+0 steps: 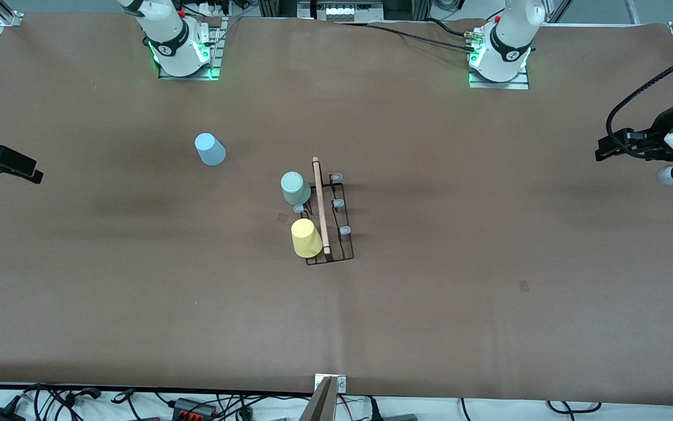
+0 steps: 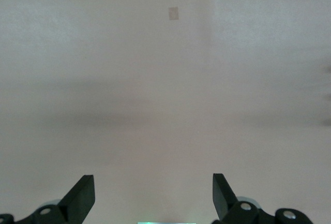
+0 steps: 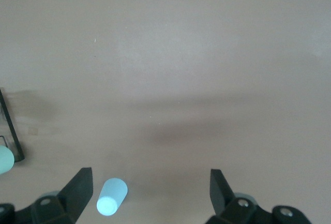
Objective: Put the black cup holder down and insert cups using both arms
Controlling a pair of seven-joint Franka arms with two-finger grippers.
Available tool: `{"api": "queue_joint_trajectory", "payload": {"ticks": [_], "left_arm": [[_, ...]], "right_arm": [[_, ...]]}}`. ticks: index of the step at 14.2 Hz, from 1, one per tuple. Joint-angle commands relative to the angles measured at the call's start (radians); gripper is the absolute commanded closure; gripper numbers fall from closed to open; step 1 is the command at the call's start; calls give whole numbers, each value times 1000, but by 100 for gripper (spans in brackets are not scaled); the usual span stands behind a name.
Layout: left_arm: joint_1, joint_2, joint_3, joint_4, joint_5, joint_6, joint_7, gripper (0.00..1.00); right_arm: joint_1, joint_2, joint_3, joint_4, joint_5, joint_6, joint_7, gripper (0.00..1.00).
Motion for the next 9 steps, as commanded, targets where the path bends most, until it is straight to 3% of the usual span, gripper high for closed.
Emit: {"api": "queue_joint_trajectory", "payload": {"ticks": [1,9], "left_arm": [[8,-1,-5,3,-19,2,10,0],[8,-1,-5,3,-19,2,10,0]], "right_arm": [[-16,-157,22,-217,-18,82,-16,0],[-13,-170,28,-208,-18,76,-59,0]]}}
